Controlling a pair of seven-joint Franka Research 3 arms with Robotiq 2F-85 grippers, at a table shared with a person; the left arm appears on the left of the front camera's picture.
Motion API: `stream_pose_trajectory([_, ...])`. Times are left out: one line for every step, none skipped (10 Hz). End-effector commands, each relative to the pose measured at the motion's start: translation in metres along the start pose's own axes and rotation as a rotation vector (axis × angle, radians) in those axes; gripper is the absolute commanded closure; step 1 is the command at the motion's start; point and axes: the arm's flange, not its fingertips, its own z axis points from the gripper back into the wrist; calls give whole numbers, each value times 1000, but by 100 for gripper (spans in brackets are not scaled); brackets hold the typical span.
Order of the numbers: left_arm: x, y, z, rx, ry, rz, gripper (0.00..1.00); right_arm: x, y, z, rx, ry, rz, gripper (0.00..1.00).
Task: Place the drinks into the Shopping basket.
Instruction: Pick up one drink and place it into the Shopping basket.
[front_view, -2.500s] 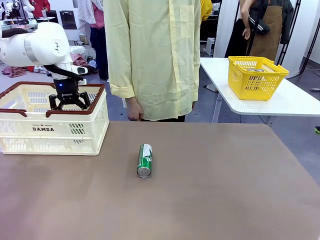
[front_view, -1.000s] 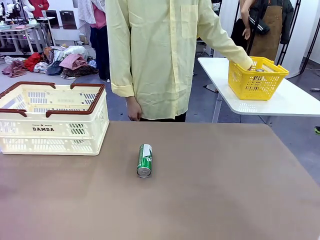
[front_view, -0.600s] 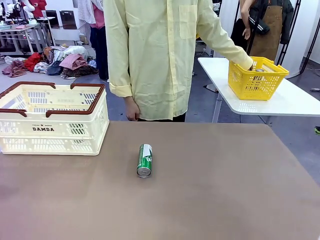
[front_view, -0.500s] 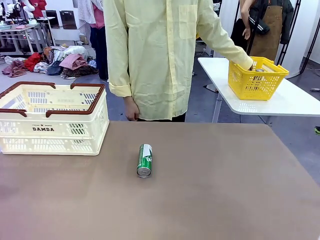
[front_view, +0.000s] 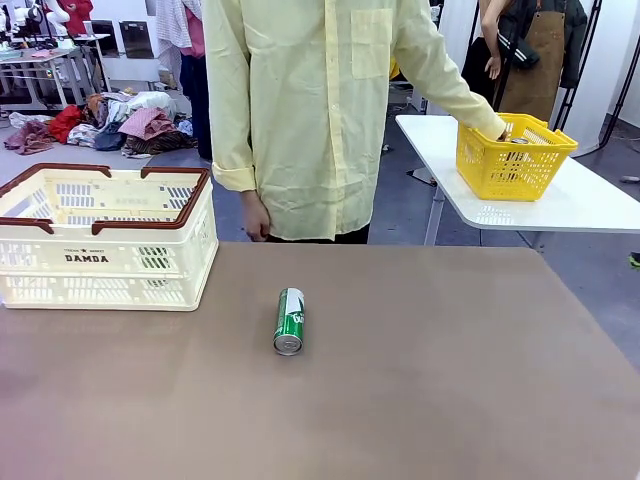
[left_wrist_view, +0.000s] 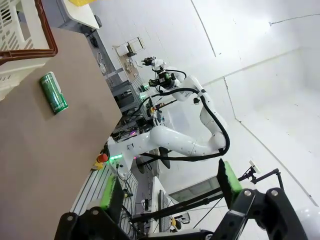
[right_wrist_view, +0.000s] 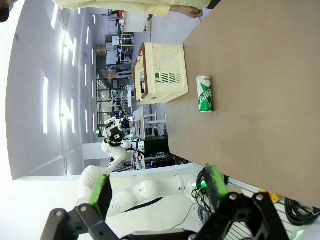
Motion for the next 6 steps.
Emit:
stream_pose_trajectory([0, -3, -4, -7, -24, 14, 0, 0, 5, 0, 17, -9, -9, 0])
stream_pose_trajectory([0, -3, -4, -7, -24, 14, 0, 0, 5, 0, 17, -9, -9, 0])
stream_pose_trajectory([0, -3, -4, -7, -24, 14, 0, 0, 5, 0, 17, -9, -9, 0])
stream_pose_trajectory([0, -3, -4, -7, -24, 14, 0, 0, 5, 0, 17, -9, -9, 0])
stream_pose_trajectory([0, -3, -4, -7, -24, 14, 0, 0, 5, 0, 17, -9, -9, 0])
stream_pose_trajectory([0, -3, -4, -7, -24, 14, 0, 0, 5, 0, 17, -9, -9, 0])
